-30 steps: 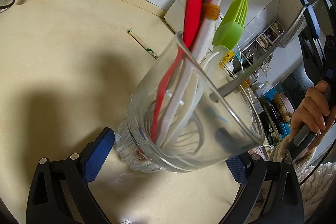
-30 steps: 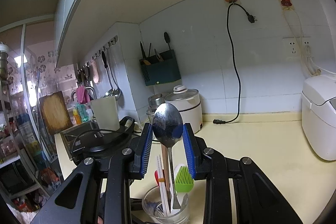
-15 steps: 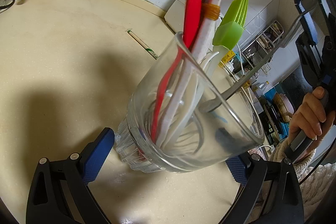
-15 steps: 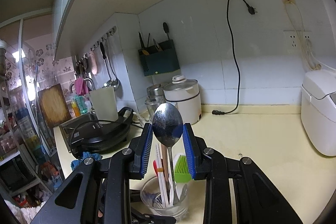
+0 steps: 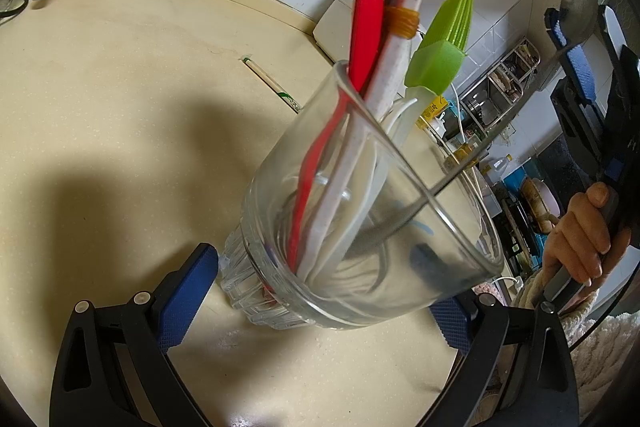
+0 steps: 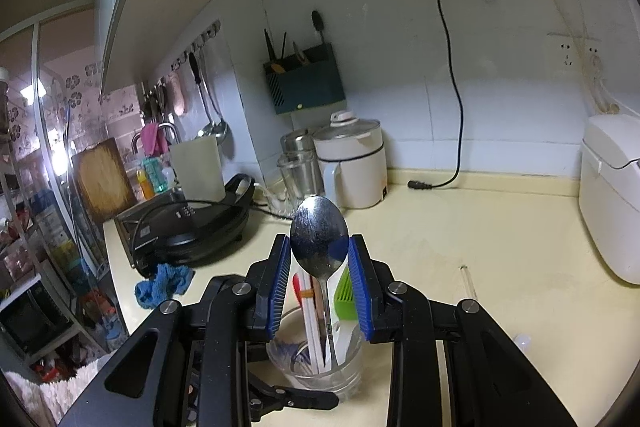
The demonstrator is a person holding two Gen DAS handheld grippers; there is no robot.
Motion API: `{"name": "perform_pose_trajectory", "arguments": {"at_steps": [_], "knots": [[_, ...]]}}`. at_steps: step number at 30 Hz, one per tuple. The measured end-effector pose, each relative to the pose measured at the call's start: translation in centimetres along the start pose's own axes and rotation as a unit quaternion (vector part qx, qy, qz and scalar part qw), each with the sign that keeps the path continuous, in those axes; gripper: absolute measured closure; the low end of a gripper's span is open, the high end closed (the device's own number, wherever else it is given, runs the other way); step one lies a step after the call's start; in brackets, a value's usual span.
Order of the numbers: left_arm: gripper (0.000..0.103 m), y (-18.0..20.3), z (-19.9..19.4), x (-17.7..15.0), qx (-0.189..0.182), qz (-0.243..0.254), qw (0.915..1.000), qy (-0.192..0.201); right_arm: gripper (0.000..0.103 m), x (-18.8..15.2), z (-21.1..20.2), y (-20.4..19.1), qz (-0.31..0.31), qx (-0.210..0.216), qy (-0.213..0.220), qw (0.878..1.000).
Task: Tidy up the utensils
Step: 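Lower the steel spoon handle-first into the tumbler and open the right tool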
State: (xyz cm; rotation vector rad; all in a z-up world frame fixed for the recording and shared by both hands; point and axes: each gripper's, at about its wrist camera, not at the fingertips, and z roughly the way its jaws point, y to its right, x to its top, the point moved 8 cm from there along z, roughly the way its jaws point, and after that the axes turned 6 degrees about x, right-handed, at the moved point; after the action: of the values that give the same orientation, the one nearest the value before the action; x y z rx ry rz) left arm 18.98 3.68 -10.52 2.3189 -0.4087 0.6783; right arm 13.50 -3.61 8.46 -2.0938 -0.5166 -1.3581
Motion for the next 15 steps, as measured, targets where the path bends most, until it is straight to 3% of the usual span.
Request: {"name": "perform_pose_trajectory", "arguments": {"at_steps": [15], "knots": [[0.004,0.0,0.0,0.0,0.0,0.0,1.0,0.0,0.073,-2.0,3.0,-2.9,-0.024,0.034,-0.037,0.998]]}}
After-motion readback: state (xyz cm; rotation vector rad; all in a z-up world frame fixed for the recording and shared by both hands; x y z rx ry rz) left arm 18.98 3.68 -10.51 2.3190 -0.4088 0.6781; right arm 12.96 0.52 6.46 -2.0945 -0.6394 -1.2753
